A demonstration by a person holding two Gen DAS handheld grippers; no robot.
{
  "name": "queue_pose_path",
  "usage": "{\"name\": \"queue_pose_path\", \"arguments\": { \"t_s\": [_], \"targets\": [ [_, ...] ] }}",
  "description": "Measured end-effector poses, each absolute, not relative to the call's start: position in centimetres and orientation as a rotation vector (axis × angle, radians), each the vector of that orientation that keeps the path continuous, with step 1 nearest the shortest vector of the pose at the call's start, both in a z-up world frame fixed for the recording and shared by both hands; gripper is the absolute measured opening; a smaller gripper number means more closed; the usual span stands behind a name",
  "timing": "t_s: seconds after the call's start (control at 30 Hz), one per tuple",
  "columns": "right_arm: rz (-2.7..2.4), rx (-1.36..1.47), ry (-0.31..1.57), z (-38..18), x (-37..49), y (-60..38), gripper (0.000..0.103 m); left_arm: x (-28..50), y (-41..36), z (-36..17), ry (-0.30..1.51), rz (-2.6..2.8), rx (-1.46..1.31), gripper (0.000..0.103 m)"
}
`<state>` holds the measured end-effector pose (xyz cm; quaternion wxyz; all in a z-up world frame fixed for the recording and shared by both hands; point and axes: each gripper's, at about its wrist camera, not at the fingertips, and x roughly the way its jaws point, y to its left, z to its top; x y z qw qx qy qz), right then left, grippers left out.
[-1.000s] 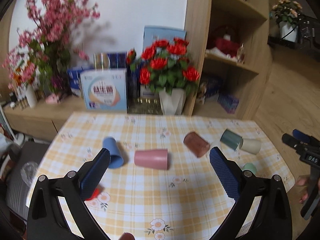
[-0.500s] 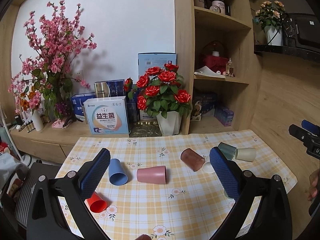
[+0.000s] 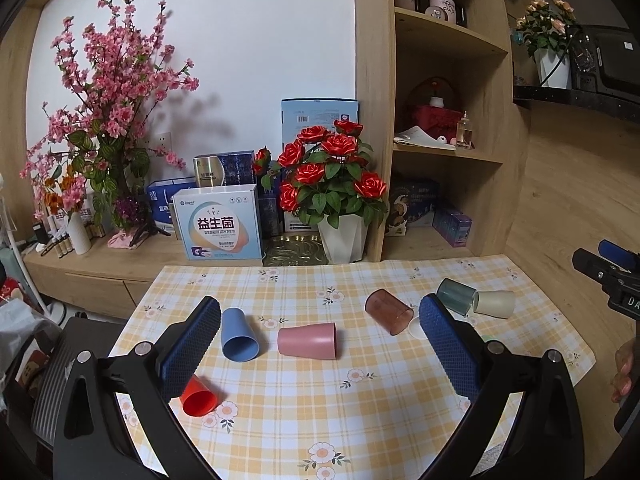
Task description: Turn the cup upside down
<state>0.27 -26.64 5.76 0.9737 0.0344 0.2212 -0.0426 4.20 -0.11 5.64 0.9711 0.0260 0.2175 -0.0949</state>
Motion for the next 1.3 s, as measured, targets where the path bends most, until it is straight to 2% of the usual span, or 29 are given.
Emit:
{"name": "queue_pose_path", "arguments": {
  "t_s": [1.3],
  "targets": [
    [-0.068, 0.074, 0.452, 5.55, 0.36, -25.97, 0.089, 3.59, 0.47, 6.46, 0.421, -0.163, 0.050, 0.097]
  ]
}}
